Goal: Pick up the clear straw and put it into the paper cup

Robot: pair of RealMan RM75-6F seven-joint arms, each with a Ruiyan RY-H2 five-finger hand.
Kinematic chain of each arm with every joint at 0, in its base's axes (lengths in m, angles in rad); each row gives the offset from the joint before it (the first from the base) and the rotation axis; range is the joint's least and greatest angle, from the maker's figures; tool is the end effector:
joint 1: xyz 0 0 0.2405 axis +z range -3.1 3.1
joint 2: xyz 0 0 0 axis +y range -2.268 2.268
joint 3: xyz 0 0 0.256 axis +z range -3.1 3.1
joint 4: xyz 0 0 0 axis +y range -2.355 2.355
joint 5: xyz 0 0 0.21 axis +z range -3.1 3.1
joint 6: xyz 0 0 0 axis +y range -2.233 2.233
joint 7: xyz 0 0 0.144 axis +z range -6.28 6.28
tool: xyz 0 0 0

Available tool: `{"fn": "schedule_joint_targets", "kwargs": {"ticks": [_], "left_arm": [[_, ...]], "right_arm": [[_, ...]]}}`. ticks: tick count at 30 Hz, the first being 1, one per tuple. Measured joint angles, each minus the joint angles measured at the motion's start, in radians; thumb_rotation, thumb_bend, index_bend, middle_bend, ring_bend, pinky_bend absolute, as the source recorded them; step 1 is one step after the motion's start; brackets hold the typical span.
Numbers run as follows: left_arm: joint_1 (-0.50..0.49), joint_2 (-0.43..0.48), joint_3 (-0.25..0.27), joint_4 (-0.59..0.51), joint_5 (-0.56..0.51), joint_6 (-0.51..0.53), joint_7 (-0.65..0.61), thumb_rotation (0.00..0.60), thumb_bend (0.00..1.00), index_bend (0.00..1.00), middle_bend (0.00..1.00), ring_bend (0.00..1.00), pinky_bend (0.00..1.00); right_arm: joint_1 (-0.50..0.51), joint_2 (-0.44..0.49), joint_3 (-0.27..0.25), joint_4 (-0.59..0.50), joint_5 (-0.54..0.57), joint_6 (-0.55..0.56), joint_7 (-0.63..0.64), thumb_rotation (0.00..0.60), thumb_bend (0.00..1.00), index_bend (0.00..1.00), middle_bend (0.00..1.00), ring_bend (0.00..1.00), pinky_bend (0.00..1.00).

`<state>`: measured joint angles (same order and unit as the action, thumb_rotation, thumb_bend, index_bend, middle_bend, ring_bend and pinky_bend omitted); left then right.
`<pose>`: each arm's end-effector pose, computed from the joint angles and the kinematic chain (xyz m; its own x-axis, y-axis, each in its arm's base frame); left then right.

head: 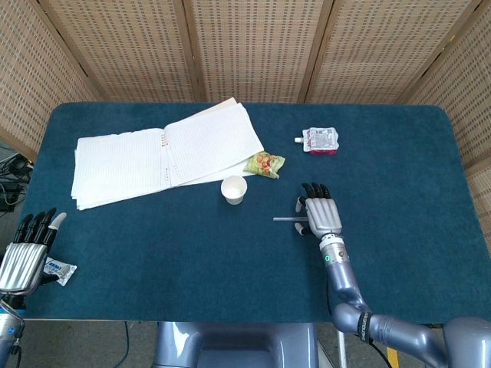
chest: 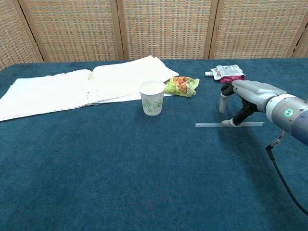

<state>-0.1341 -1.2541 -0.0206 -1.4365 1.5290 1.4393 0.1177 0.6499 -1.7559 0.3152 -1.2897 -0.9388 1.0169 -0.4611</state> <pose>-0.3247 0.1924 0.1197 0.5412 0.0432 0.8398 0.8396 -0.0818 -0.5370 -0.1812 -0.3548 -0.0417 0.3348 -0.2371 0.9120 -0.9422 -0.0753 0.3263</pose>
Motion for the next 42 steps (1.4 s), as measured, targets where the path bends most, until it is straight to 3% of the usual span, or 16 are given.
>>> {"fn": "schedule_joint_targets", "kwargs": {"ticks": [21, 42], "left_arm": [[-0.007, -0.007, 0.0, 0.005, -0.004, -0.004, -0.003, 0.6, 0.08, 0.0, 0.0, 0.0, 0.0], [-0.01, -0.005, -0.001, 0.008, -0.011, -0.007, -0.014, 0.6, 0.08, 0.0, 0.0, 0.0, 0.0]], "right_arm": [[0.021, -0.05, -0.026, 0.137, 0.002, -0.053, 0.099, 0.6, 0.46, 0.55, 0.2, 0.01, 0.02], [0.049, -0.059, -0.029, 0.15, 0.049, -0.087, 0.057, 0.6, 0.54, 0.55, 0.2, 0.01, 0.02]]}}
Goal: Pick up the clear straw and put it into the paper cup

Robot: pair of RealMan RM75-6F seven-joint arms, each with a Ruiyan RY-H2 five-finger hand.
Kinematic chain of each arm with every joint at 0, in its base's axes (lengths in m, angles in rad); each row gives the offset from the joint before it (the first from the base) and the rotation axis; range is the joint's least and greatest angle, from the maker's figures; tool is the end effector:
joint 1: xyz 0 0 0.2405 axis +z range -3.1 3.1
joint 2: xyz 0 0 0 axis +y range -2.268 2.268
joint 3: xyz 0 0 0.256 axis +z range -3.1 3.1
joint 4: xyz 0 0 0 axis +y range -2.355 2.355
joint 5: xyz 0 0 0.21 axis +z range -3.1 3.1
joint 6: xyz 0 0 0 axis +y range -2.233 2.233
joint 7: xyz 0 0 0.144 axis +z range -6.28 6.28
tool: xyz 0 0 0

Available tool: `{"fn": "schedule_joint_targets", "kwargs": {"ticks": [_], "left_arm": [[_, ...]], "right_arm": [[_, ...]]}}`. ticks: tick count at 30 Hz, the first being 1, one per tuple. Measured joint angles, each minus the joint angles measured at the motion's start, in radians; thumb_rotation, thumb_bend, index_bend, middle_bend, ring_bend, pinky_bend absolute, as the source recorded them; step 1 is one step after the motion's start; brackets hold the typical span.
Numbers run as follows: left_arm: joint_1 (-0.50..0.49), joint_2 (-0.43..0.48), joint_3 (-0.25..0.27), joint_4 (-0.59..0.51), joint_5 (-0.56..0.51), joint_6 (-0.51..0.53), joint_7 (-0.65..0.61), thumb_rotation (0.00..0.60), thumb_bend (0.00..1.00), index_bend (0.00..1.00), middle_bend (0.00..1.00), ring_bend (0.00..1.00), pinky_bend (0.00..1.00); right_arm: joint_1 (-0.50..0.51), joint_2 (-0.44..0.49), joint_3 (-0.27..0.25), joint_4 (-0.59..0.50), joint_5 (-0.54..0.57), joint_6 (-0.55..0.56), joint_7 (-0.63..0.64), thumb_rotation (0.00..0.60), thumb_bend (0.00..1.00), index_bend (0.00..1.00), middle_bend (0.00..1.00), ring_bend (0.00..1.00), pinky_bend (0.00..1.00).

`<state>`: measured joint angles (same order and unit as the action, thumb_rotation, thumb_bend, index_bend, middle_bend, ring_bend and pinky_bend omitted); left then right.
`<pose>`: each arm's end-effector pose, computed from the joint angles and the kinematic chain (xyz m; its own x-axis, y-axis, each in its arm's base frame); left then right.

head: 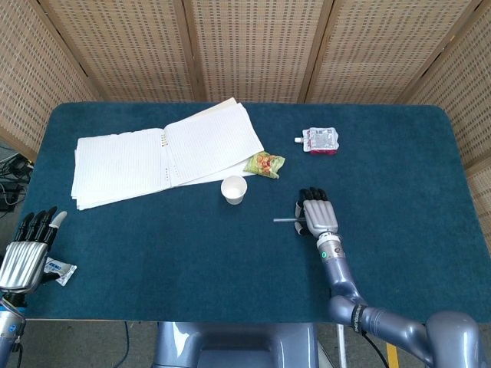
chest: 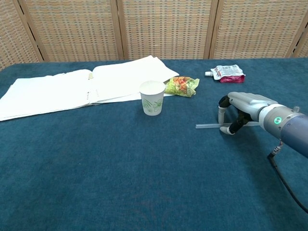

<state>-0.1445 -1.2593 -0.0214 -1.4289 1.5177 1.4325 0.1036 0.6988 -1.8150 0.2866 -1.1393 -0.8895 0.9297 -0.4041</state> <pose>-0.3254 0.1961 0.1186 0.5308 0.0458 0.8463 0.8464 -0.0790 -0.5266 -0.1949 -0.3641 -0.0648 0.3357 -0.3099 0.8895 -0.9403 -0.0546 0.3358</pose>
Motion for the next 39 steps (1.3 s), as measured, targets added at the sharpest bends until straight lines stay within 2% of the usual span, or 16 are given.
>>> {"fn": "schedule_joint_targets", "kwargs": {"ticks": [14, 20, 26, 30, 36, 39], "left_arm": [[-0.001, 0.0, 0.001, -0.001, 0.0, 0.002, -0.002, 0.6, 0.08, 0.0, 0.0, 0.0, 0.0], [-0.001, 0.0, 0.003, -0.001, 0.0, -0.001, -0.006, 0.6, 0.08, 0.0, 0.0, 0.0, 0.0], [-0.003, -0.001, 0.004, -0.004, 0.003, -0.002, -0.007, 0.6, 0.08, 0.0, 0.0, 0.0, 0.0], [-0.007, -0.002, 0.004, -0.003, -0.002, -0.015, -0.008, 0.6, 0.08, 0.0, 0.0, 0.0, 0.0], [-0.014, -0.007, 0.003, 0.006, -0.008, -0.029, -0.017, 0.6, 0.08, 0.0, 0.0, 0.0, 0.0], [-0.016, -0.01, 0.004, 0.014, -0.011, -0.037, -0.021, 0.6, 0.08, 0.0, 0.0, 0.0, 0.0]], "right_arm": [[0.001, 0.037, 0.008, -0.067, -0.021, 0.036, 0.005, 0.6, 0.56, 0.57, 0.22, 0.01, 0.02], [-0.004, 0.083, 0.05, -0.149, -0.02, 0.051, 0.054, 0.6, 0.56, 0.57, 0.22, 0.01, 0.02], [-0.018, 0.157, 0.155, -0.28, 0.011, 0.021, 0.243, 0.6, 0.56, 0.57, 0.22, 0.01, 0.01], [-0.027, 0.198, 0.247, -0.354, 0.052, -0.039, 0.436, 0.6, 0.56, 0.57, 0.22, 0.01, 0.0], [-0.029, 0.214, 0.366, -0.394, 0.068, -0.123, 0.73, 0.6, 0.56, 0.58, 0.22, 0.0, 0.0], [-0.022, 0.192, 0.397, -0.379, 0.038, -0.139, 0.847, 0.6, 0.56, 0.6, 0.22, 0.0, 0.0]]}}
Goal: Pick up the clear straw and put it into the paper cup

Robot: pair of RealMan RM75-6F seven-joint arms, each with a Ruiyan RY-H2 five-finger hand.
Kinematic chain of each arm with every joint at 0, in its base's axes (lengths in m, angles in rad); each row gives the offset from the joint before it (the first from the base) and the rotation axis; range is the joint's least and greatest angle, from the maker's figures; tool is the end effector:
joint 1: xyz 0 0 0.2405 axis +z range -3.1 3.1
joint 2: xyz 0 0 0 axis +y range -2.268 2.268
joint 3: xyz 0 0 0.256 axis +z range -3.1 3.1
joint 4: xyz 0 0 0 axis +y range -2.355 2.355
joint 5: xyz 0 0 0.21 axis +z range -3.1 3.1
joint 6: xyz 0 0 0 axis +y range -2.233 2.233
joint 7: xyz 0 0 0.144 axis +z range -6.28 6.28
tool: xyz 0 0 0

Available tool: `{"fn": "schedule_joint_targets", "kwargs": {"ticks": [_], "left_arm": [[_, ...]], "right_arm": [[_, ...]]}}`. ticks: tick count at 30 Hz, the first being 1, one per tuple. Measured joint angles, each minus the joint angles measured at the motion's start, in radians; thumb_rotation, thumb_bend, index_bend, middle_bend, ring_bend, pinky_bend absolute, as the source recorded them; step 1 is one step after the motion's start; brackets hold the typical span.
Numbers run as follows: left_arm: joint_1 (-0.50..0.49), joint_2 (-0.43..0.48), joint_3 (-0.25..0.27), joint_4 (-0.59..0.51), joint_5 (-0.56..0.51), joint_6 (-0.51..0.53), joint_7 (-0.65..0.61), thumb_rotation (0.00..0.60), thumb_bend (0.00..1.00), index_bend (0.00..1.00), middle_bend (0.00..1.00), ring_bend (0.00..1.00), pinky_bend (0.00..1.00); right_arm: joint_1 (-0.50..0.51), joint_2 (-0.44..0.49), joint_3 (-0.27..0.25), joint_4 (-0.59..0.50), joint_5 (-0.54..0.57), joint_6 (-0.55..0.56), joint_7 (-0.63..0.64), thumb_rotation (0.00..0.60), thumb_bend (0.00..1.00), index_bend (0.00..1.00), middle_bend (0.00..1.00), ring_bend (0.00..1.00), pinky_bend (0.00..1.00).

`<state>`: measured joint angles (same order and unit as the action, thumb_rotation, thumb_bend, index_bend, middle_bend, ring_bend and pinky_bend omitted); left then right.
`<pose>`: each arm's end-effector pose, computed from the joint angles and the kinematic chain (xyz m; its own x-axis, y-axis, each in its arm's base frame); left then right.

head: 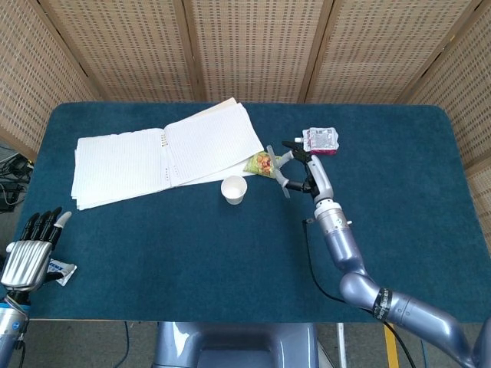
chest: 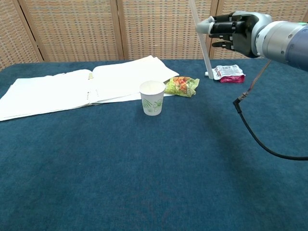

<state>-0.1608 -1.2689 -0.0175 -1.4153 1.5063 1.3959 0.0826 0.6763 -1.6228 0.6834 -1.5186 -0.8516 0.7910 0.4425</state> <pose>-0.3278 0.2006 0.1122 0.5176 0.0797 0.8519 0.8551 -0.0840 -0.5116 -0.0980 -0.4040 0.0334 -0.7502 -0.2461 0.6137 -0.6457 0.0731 -0.7601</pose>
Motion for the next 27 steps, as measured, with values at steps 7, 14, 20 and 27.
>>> {"fn": "schedule_joint_targets", "kwargs": {"ticks": [7, 14, 20, 27], "left_arm": [[-0.004, -0.004, -0.003, 0.01, -0.014, -0.012, -0.008, 0.6, 0.08, 0.0, 0.0, 0.0, 0.0], [-0.008, -0.01, -0.001, 0.015, -0.023, -0.028, -0.003, 0.6, 0.08, 0.0, 0.0, 0.0, 0.0], [-0.009, -0.011, 0.001, 0.015, -0.024, -0.031, -0.002, 0.6, 0.08, 0.0, 0.0, 0.0, 0.0], [-0.013, -0.014, 0.004, 0.021, -0.029, -0.044, -0.005, 0.6, 0.08, 0.0, 0.0, 0.0, 0.0]], "right_arm": [[0.032, -0.087, 0.03, 0.105, -0.112, -0.006, 0.225, 0.6, 0.55, 0.62, 0.22, 0.0, 0.0], [0.082, -0.168, 0.034, 0.22, -0.223, 0.037, 0.386, 0.6, 0.54, 0.64, 0.22, 0.0, 0.0], [0.128, -0.213, 0.019, 0.287, -0.256, 0.056, 0.465, 0.6, 0.54, 0.64, 0.22, 0.0, 0.0], [0.146, -0.248, -0.003, 0.3, -0.254, 0.08, 0.497, 0.6, 0.54, 0.64, 0.22, 0.0, 0.0]]}}
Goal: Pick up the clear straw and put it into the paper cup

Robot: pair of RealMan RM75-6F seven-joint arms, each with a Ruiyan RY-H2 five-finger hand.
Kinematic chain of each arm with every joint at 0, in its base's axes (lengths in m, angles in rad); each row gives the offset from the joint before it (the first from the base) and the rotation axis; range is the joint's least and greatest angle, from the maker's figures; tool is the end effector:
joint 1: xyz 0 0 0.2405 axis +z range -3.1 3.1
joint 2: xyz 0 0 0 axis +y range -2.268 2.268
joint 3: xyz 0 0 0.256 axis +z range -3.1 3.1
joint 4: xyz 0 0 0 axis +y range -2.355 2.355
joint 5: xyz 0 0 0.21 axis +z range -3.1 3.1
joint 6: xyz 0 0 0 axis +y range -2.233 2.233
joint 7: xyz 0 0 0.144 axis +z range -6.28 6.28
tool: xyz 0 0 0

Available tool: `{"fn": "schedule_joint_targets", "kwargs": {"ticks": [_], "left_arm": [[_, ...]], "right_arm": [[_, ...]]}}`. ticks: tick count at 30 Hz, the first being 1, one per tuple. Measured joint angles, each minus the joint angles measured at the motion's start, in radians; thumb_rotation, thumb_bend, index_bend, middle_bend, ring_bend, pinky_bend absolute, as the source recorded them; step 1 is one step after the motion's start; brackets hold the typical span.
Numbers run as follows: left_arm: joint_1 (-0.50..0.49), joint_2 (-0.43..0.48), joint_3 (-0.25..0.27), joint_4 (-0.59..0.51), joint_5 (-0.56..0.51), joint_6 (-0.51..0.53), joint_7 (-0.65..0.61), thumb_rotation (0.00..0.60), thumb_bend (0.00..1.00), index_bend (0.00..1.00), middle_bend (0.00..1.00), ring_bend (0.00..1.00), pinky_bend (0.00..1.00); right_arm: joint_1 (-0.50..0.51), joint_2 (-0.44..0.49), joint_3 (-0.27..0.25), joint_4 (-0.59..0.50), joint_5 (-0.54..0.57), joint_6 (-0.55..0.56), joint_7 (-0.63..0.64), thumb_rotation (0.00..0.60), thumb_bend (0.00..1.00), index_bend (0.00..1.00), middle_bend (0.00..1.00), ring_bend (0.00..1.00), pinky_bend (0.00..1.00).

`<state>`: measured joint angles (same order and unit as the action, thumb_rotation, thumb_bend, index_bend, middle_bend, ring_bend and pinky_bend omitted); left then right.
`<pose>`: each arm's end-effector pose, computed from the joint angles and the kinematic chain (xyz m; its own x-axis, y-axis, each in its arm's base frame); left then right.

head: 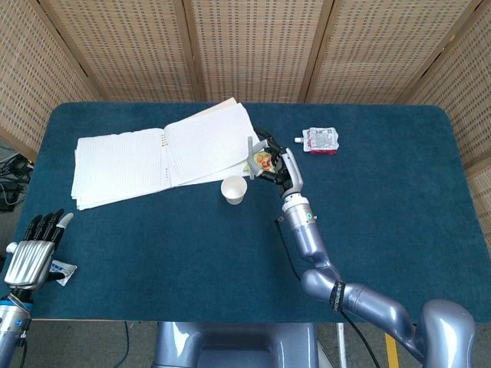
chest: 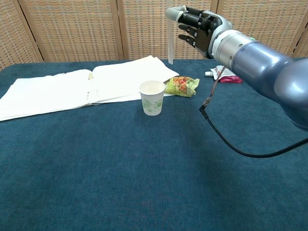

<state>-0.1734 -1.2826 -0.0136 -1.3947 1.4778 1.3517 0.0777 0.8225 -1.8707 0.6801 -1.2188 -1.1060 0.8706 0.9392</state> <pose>-0.3345 0.2039 0.1052 0.5166 0.1228 0.8474 0.8562 -0.0696 -0.5119 -0.0558 -0.4196 -0.0190 -0.9041 -0.2730 0.3289 -0.3468 0.0186 -0.9378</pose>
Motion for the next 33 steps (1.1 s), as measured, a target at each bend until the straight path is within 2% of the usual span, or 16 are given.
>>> {"fn": "schedule_joint_targets", "kwargs": {"ticks": [14, 33], "left_arm": [[0.001, 0.001, 0.001, 0.005, -0.003, -0.002, -0.007, 0.6, 0.08, 0.0, 0.0, 0.0, 0.0], [-0.004, -0.004, 0.001, 0.018, -0.023, -0.026, -0.01, 0.6, 0.08, 0.0, 0.0, 0.0, 0.0]], "right_arm": [[0.041, -0.069, -0.029, 0.057, 0.021, -0.004, 0.027, 0.6, 0.54, 0.64, 0.22, 0.0, 0.0], [0.116, -0.144, -0.034, 0.22, 0.003, -0.045, 0.121, 0.6, 0.54, 0.64, 0.22, 0.0, 0.0]]}}
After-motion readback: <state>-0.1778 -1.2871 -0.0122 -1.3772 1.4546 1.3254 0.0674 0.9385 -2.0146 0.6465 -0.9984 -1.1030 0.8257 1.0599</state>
